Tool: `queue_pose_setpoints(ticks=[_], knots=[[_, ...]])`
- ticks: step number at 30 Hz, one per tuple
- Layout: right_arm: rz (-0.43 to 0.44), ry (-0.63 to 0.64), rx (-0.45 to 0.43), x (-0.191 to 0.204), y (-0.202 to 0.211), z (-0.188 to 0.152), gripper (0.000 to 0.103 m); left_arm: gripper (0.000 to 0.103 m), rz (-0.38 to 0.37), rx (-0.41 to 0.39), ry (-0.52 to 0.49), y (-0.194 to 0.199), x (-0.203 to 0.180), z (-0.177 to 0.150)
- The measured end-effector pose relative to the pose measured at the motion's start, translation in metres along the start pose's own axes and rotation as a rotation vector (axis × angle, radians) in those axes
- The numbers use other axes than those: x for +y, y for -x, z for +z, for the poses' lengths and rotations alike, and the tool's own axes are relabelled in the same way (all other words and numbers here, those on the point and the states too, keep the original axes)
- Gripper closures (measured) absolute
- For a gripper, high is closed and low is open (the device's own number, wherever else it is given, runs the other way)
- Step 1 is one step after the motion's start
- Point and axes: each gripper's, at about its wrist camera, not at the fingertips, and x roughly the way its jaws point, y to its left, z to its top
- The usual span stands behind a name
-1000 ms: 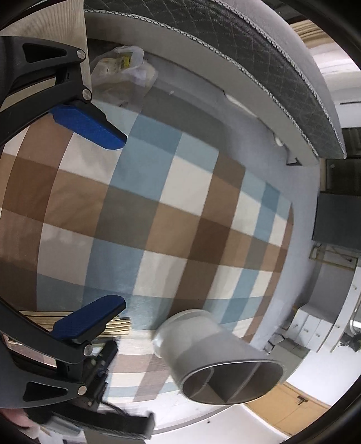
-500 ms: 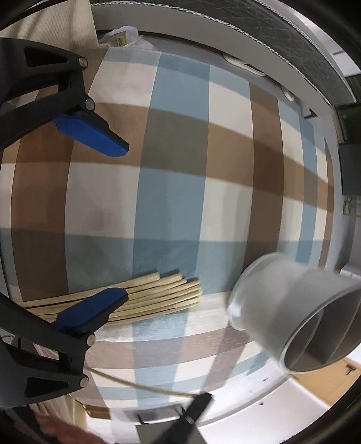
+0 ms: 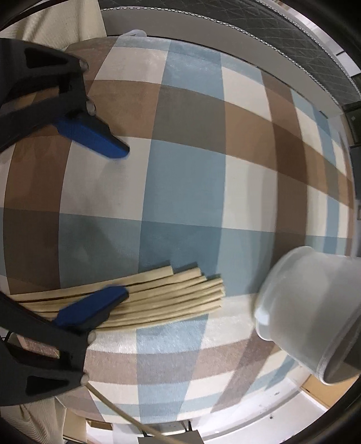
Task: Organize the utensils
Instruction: 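Close the left gripper on another chopstick while the right gripper holds its chopstick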
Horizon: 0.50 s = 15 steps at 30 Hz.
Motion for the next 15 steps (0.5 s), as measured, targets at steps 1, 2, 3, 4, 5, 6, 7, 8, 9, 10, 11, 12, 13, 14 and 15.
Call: queue_pose_setpoints(ticks=[1, 2, 3, 4, 5, 6, 7, 8, 9, 10, 11, 12, 13, 14, 15], knots=[[-0.003, 0.004, -0.006, 0.001, 0.001, 0.001, 0.099, 0.022, 0.012, 0.001, -0.003, 0.001, 0.000, 0.000], [-0.001, 0.005, -0.011, 0.001, 0.002, 0.001, 0.099, 0.023, 0.026, 0.004, -0.005, 0.001, 0.000, 0.001], [0.002, 0.004, -0.015, 0.001, 0.003, 0.002, 0.099, 0.023, 0.031, 0.008, -0.007, 0.001, 0.001, 0.001], [0.004, 0.004, -0.017, 0.001, 0.004, 0.002, 0.099, 0.023, 0.036, 0.016, -0.010, 0.001, 0.001, 0.001], [0.005, 0.003, -0.020, 0.001, 0.004, 0.002, 0.099, 0.023, 0.039, 0.020, -0.012, 0.001, 0.001, 0.002], [0.007, 0.000, -0.021, 0.001, 0.005, 0.003, 0.099, 0.025, 0.042, 0.026, -0.013, 0.001, 0.001, 0.002], [0.008, -0.002, -0.022, 0.000, 0.005, 0.003, 0.099, 0.030, 0.044, 0.023, -0.012, 0.002, 0.001, 0.003], [0.008, -0.005, -0.025, 0.000, 0.006, 0.003, 0.099, 0.033, 0.043, 0.022, -0.012, 0.003, 0.001, 0.004], [0.008, -0.007, -0.026, -0.001, 0.006, 0.003, 0.099, 0.039, 0.043, 0.023, -0.014, 0.005, 0.002, 0.005], [0.008, -0.008, -0.026, -0.001, 0.006, 0.003, 0.099, 0.048, 0.043, 0.022, -0.016, 0.007, 0.002, 0.007], [0.008, -0.009, -0.026, -0.001, 0.006, 0.003, 0.099, 0.054, 0.042, 0.021, -0.018, 0.009, 0.002, 0.009], [0.009, -0.010, -0.027, -0.002, 0.006, 0.003, 0.099, 0.067, 0.042, 0.022, -0.019, 0.010, 0.002, 0.013], [0.009, -0.010, -0.027, -0.001, 0.006, 0.003, 0.099, 0.082, 0.041, 0.023, -0.017, 0.011, 0.001, 0.016], [0.009, -0.010, -0.028, -0.001, 0.006, 0.003, 0.099, 0.091, 0.037, 0.024, -0.015, 0.011, 0.001, 0.018], [0.009, -0.010, -0.029, -0.001, 0.007, 0.004, 0.099, 0.098, 0.030, 0.026, -0.013, 0.008, -0.003, 0.020]])
